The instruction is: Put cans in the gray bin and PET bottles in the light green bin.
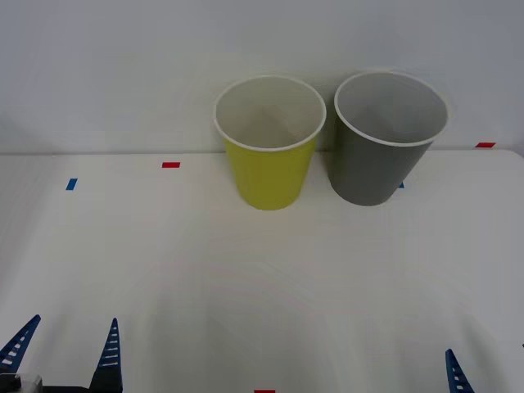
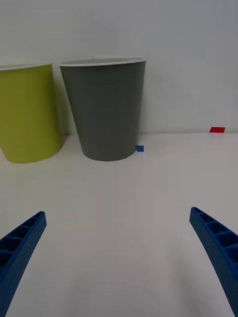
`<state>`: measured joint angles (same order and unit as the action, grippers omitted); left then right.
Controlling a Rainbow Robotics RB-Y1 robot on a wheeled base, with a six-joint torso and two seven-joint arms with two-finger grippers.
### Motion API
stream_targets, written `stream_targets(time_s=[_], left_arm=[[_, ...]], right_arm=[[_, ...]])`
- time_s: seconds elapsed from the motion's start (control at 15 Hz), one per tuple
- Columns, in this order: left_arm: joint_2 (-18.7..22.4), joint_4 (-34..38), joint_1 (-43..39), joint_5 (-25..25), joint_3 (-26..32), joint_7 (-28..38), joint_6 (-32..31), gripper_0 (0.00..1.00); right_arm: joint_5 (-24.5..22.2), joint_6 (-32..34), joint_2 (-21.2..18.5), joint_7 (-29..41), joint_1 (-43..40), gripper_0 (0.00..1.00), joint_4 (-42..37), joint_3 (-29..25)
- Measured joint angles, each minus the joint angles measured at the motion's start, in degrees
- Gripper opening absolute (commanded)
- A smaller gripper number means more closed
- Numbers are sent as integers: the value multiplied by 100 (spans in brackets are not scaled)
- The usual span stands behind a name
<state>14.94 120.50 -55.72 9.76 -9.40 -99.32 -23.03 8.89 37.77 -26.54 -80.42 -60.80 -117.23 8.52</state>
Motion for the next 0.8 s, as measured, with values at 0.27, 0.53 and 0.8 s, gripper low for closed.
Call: stream_targets(time_s=[0.27, 0.53, 0.8], left_arm=[[0, 0, 0, 0, 0, 0, 0, 100], [0, 0, 0, 0, 0, 0, 0, 100], [0, 0, 0, 0, 0, 0, 0, 100]], right_arm=[[-1, 3, -1, 0, -1, 100, 0, 0], [-1, 3, -1, 0, -1, 100, 0, 0], [-1, 3, -1, 0, -1, 100, -1, 0]])
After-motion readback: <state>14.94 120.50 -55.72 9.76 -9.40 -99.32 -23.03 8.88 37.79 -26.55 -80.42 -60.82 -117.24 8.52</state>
